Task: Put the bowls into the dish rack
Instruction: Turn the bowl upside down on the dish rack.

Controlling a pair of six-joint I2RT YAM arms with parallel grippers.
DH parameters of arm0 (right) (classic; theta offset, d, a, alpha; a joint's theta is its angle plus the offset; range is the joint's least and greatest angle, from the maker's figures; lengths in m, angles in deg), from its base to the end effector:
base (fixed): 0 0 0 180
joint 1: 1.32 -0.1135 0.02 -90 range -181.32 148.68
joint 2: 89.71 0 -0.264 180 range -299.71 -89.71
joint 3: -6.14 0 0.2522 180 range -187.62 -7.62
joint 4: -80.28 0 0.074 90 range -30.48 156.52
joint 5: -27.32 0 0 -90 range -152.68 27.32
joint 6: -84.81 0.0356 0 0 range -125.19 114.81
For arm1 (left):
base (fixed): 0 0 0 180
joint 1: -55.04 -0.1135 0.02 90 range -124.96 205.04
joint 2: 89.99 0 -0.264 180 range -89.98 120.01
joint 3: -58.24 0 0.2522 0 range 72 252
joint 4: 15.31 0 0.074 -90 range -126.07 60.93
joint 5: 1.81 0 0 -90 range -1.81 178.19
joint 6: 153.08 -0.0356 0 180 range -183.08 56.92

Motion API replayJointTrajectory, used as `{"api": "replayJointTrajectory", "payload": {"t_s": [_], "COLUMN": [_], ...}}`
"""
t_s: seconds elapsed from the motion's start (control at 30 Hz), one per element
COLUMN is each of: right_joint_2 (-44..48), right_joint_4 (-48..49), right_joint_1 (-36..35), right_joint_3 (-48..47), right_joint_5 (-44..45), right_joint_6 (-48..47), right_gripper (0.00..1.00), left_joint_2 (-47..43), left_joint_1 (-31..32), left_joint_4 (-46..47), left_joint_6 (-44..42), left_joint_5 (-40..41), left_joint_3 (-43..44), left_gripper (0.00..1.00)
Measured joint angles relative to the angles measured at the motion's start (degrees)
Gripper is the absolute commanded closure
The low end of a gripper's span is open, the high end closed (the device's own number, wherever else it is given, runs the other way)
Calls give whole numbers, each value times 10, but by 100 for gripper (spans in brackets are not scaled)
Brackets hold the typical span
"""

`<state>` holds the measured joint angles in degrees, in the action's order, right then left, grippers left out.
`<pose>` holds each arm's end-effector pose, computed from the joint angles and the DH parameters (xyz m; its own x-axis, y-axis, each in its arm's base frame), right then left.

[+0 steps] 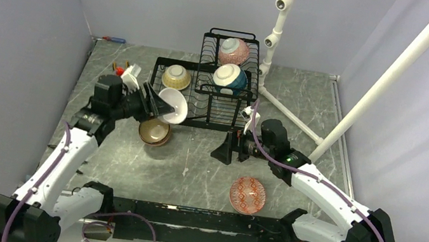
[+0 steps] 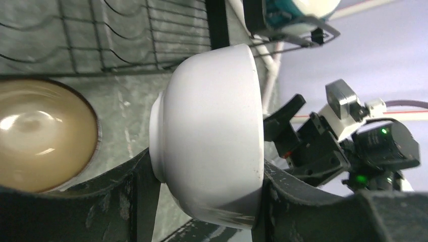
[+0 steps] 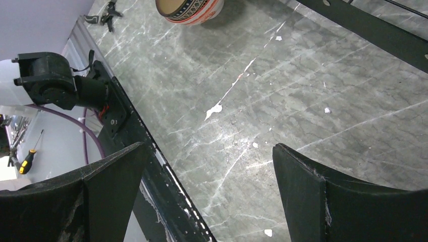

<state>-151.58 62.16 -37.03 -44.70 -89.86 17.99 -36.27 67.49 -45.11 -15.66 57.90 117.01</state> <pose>0.1816 0.1506 0.2466 -0.6955 -0.0687 -0.7153 -0.6194 0.5619 0.5483 0.2013 -0.0628 0.3047 -0.7430 -0.4871 -0.4590 0.1276 0.5702 -0.8116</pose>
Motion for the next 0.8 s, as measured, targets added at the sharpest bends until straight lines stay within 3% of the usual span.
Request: {"api": "replayJointTrajectory", "payload": {"t_s": [0.2,0.37,0.53,0.8], "right_joint_2": [0,0,0,0], "right_joint_4": [-1,-1,-1,-1], "right_joint_1": [3,4,5,7], "right_joint_3": [0,5,5,5], "right_joint_5": [-2,-3,-4,-4], "right_joint_6": [0,1,2,2], "right_gripper": [0,0,0,0], "left_joint_2": [59,77,79,104], "left_joint_1": [-13,-14,-14,-14], "left_joint_4": [-150,-192,-168,-78], "left_joint_6": [-131,-229,-324,-478], "left_joint_5": [111,225,270,270], "left_joint_3": [160,211,215,206], "left_gripper": [97,97,97,97]}}
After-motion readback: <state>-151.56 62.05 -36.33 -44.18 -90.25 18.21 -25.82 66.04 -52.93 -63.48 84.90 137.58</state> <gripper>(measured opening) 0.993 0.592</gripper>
